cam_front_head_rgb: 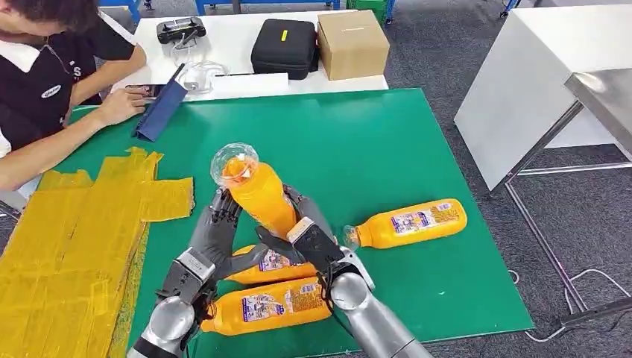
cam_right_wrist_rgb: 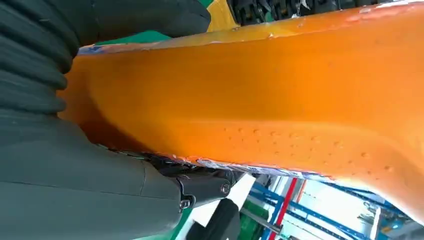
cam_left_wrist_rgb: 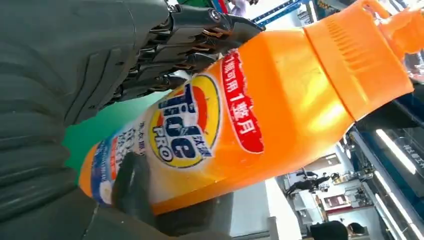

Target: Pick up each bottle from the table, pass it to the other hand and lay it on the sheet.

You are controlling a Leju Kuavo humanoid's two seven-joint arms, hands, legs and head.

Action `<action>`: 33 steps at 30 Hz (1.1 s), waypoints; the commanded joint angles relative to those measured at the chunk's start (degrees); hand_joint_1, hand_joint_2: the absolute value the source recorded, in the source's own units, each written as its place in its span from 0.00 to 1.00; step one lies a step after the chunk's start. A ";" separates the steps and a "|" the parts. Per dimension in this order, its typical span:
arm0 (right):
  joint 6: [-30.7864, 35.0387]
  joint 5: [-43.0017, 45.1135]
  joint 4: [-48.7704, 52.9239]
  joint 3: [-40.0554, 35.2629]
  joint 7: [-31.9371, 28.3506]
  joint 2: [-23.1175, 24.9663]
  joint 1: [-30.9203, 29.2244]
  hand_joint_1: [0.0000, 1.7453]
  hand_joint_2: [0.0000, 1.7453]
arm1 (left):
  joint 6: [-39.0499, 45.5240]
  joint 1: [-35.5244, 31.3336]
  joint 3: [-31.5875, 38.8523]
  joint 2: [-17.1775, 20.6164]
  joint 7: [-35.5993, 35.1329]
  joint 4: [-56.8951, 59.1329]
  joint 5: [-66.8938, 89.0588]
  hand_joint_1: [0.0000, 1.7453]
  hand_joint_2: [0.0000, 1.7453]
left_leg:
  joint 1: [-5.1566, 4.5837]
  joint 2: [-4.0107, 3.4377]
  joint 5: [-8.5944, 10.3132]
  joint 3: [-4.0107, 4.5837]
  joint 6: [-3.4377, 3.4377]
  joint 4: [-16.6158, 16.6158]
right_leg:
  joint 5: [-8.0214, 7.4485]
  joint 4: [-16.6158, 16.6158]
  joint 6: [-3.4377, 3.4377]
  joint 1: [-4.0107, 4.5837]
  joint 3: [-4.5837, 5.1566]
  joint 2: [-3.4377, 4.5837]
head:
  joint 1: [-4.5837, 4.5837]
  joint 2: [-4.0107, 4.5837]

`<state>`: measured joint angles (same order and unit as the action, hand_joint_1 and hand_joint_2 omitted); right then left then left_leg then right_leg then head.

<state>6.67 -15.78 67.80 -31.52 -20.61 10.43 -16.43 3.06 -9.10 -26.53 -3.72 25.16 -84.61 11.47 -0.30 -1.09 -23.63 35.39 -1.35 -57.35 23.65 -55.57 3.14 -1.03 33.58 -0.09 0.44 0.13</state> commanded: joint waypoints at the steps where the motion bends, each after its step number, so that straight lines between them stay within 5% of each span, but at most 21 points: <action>1: -2.66 1.11 -4.77 -4.41 -0.09 -0.15 -2.69 1.00 1.00 | 0.00 -2.50 -1.13 1.58 0.13 3.30 -0.65 0.00 1.00 | 0.06 0.04 -0.05 -0.16 0.08 0.01 | 0.03 0.03 -0.11 0.06 -0.15 0.03 | 0.00 0.00; 21: -2.14 -4.12 1.66 -14.57 -0.56 -3.05 -0.32 1.00 1.00 | 5.96 -2.76 6.59 0.38 0.68 5.61 -2.57 0.00 1.00 | 0.08 0.11 -0.04 -0.10 0.08 0.02 | 0.05 0.04 -0.11 0.06 -0.11 -0.05 | -0.02 0.00; 22: -2.00 -4.17 1.77 -14.60 -0.52 -3.06 -0.28 1.00 1.00 | 5.97 -2.69 6.77 0.25 0.77 5.63 -2.90 0.26 1.00 | 0.11 0.10 -0.07 -0.16 0.11 0.01 | 0.07 0.03 -0.15 0.10 -0.17 -0.03 | 0.00 0.00; 23: -1.84 -4.20 1.80 -14.57 -0.44 -3.08 -0.25 1.00 1.00 | 6.04 -2.60 6.92 0.10 0.85 5.63 -3.14 1.00 1.00 | 0.14 0.12 -0.11 -0.23 0.13 -0.01 | 0.10 0.03 -0.18 0.12 -0.24 -0.02 | 0.00 0.00; 33: -0.77 -3.93 1.28 -13.56 -0.38 -3.32 -0.40 1.00 1.00 | 7.31 -2.40 7.98 -0.66 1.75 4.89 -5.51 1.00 1.00 | 0.13 0.17 -0.10 -0.19 0.11 -0.03 | 0.10 0.02 -0.15 0.11 -0.21 -0.09 | -0.02 0.00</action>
<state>5.68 -19.71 68.81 -41.79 -20.26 9.42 -16.47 8.76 -8.47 -22.95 -3.78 27.39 -83.08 7.56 -0.29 -1.10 -23.63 35.43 -1.35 -57.35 23.65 -55.57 3.14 -1.02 33.65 -0.08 0.42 0.13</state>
